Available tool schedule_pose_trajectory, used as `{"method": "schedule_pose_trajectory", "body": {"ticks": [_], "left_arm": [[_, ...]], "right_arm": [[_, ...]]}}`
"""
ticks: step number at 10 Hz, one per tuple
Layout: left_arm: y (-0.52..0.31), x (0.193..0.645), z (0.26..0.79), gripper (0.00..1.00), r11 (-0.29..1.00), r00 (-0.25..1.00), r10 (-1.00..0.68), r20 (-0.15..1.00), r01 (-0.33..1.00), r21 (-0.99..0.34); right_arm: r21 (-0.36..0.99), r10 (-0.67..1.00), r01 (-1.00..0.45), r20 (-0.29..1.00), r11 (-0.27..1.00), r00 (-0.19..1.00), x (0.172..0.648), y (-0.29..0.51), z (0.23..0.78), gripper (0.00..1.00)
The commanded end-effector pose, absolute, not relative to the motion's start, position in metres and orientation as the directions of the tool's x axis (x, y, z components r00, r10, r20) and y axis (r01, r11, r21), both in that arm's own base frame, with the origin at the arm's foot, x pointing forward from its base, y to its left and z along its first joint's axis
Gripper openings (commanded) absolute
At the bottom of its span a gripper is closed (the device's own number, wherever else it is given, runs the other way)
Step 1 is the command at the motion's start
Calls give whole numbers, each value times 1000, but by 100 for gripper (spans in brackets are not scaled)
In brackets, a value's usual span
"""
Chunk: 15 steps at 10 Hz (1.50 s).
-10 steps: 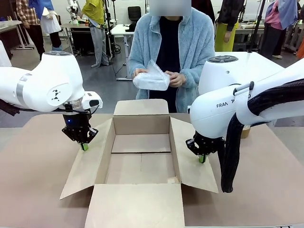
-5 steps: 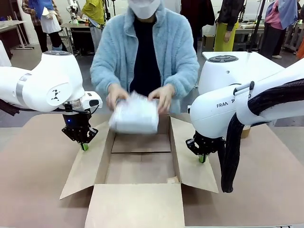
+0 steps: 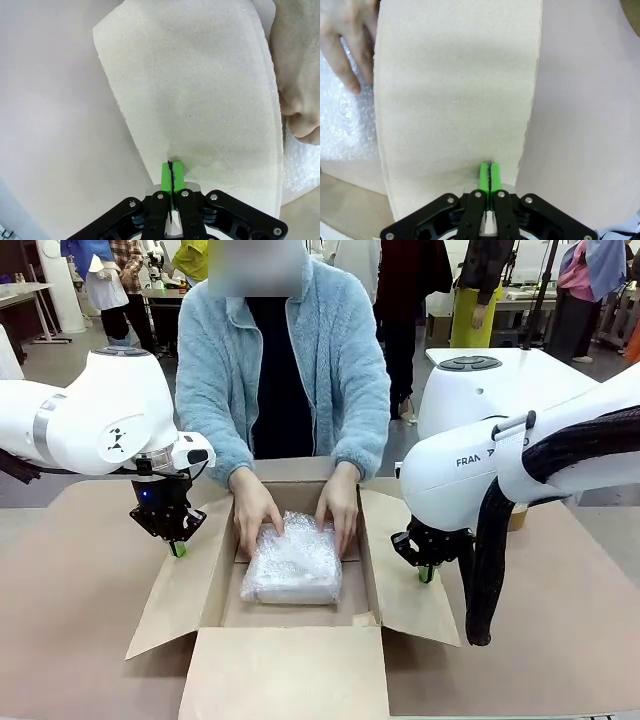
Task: Wrap the clocks to prevent damage.
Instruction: Once the human has placed the objects inside and stepped back, release both hands from the side flaps of the Package Box.
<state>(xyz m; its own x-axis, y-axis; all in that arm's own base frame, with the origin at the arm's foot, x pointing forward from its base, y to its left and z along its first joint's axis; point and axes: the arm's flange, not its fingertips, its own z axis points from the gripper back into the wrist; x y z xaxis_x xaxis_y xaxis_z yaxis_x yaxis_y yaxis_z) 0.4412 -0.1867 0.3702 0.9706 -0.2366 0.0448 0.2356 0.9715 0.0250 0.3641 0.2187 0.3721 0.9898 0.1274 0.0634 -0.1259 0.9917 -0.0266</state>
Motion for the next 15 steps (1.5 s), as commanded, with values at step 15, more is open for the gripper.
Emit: {"method": "schedule_pose_trajectory", "body": {"ticks": [15], "left_arm": [[-76,392,503,0,607,615,-752,235,786,-116]], "right_arm": [[-48,508,-506,92,861,857,347,93,499,1]]}}
